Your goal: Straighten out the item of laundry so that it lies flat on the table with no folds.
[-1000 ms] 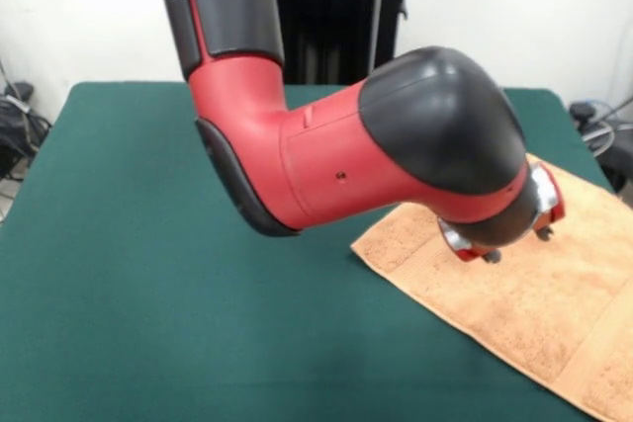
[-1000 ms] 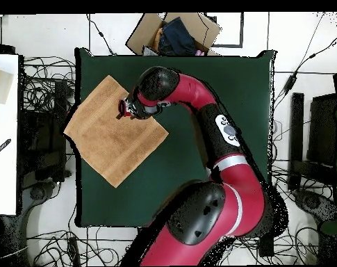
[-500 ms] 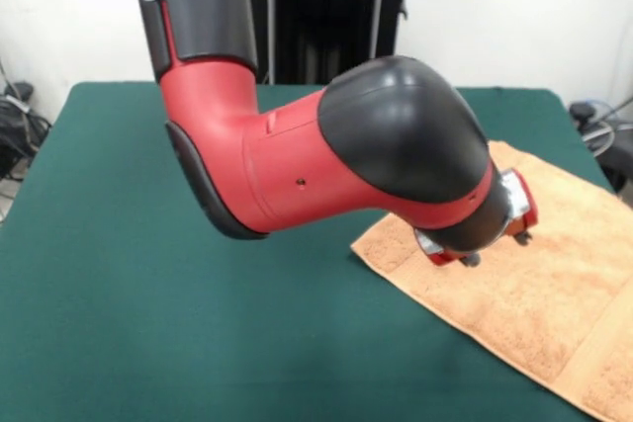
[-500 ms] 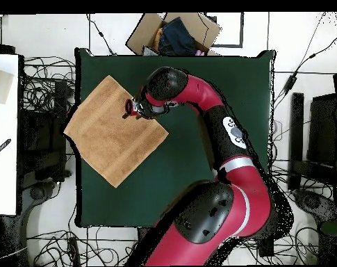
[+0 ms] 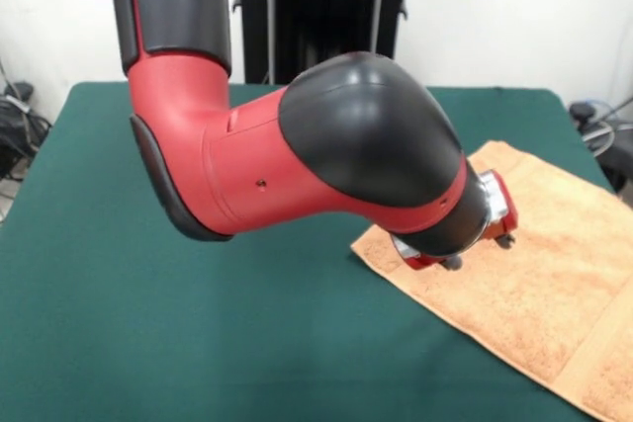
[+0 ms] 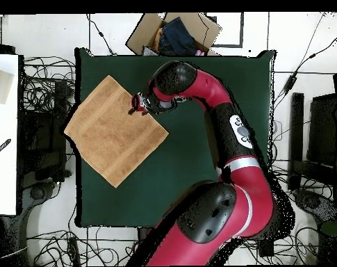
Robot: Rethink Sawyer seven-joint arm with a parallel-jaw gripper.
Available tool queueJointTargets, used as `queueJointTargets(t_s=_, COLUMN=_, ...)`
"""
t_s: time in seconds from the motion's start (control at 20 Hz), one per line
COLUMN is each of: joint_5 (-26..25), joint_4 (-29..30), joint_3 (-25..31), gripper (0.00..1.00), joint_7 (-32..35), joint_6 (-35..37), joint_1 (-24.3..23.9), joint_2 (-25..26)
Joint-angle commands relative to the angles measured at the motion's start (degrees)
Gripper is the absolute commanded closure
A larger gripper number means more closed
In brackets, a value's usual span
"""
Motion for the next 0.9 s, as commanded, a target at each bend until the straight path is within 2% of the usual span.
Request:
queueJointTargets(t_s=0.05, joint_5=-4.19, joint_4=-3.54, joint_3=-0.15, gripper=0.0, joint_7=-15.54, joint_6=5.26, joint_1=-0.89, joint_2=4.15)
queueJointTargets(t_s=0.6, joint_5=-3.48, joint_4=-3.46, joint_3=-0.67, gripper=0.0, joint_7=-16.59, joint_6=5.74, joint_1=-1.71, joint_2=4.51)
queueJointTargets(t_s=0.9, joint_5=-3.42, joint_4=-5.67, joint_3=-0.8, gripper=0.0, joint_7=-17.78, joint_6=7.62, joint_1=-1.66, joint_2=5.3)
